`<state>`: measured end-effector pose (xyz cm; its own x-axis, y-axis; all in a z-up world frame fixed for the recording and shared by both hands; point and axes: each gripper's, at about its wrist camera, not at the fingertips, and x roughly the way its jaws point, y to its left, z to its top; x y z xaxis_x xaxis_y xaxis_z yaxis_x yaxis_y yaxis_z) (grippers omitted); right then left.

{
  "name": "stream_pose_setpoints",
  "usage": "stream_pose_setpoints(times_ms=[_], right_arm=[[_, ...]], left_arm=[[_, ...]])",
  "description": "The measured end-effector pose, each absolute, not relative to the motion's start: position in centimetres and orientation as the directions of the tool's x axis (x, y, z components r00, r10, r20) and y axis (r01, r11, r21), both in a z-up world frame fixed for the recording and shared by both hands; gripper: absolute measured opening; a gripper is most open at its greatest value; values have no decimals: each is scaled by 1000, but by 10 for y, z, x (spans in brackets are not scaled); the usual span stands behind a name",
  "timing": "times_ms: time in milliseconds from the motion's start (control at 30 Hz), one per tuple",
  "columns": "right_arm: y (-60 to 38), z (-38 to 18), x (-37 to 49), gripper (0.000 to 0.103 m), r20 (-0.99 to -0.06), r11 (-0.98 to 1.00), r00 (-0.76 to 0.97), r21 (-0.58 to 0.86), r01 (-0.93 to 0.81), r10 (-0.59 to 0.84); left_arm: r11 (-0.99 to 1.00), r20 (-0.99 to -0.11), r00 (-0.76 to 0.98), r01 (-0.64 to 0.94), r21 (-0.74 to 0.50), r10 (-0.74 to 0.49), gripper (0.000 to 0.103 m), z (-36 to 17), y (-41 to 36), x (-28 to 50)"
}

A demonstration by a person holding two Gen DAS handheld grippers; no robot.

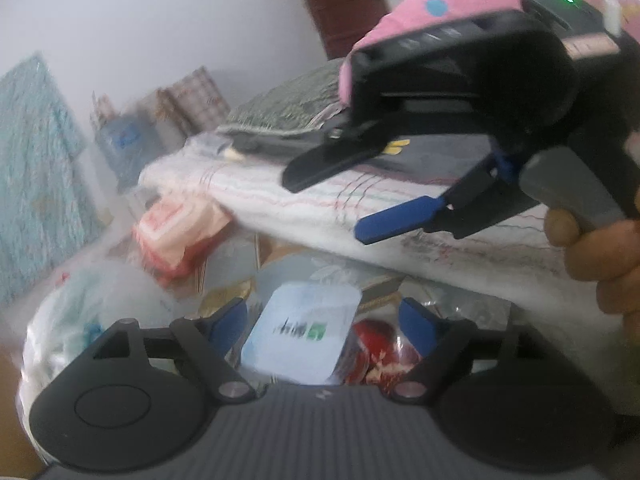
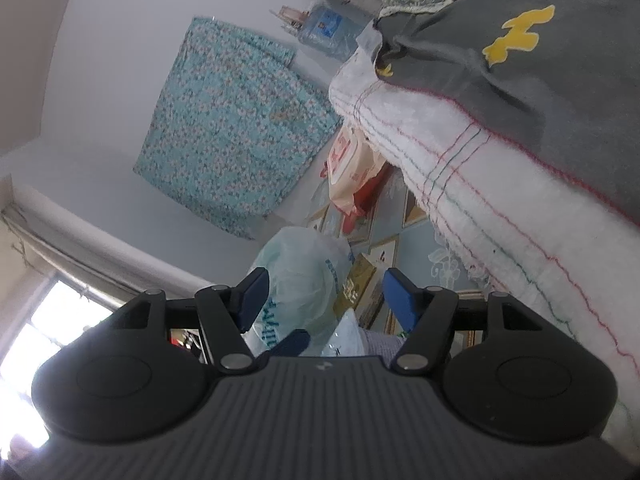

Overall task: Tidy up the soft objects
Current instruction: 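Lift the yogurt cup off the pile with the right tool, then carry the yogurt cup into the cardboard box and open the right tool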

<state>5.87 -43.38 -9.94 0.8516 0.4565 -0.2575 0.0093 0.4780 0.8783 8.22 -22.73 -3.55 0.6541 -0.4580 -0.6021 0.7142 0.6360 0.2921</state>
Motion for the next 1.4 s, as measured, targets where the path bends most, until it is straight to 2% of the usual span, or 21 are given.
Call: stream_pose_setpoints(times_ms=[133, 333, 433, 567, 700, 933, 1000, 1400], right_arm=[[-423, -106, 66, 64, -287, 490, 829, 871, 18, 480], [-412, -113, 75, 62, -321, 504, 807, 863, 33, 496], [-409, -116, 80, 60, -332, 515, 798, 857, 32, 503], [-403, -122, 85, 52, -351, 517, 782, 855, 44, 515], [-400, -124, 87, 41, -366, 530, 778, 847, 51, 510], [-397, -127, 90, 31, -377, 544, 773, 838, 49, 511], [-397, -127, 89, 29, -371, 540, 771, 840, 42, 517], [-393, -111, 83, 28, -358, 561, 785, 828, 17, 505]], left_arm=[[681, -647, 608, 710, 182, -460, 84, -36, -218, 94], [725, -678, 581, 681, 101, -451, 84, -37, -209, 106], [736, -681, 581, 671, 91, -446, 84, -37, -205, 107], [738, -704, 564, 669, 85, -431, 83, -45, -209, 113], [743, -716, 548, 667, 61, -433, 68, -51, -212, 114], [767, -706, 541, 642, -6, -458, 59, -54, -209, 122], [769, -705, 531, 638, -32, -471, 51, -54, -207, 124], [761, -657, 568, 648, -13, -495, 51, -39, -207, 115]])
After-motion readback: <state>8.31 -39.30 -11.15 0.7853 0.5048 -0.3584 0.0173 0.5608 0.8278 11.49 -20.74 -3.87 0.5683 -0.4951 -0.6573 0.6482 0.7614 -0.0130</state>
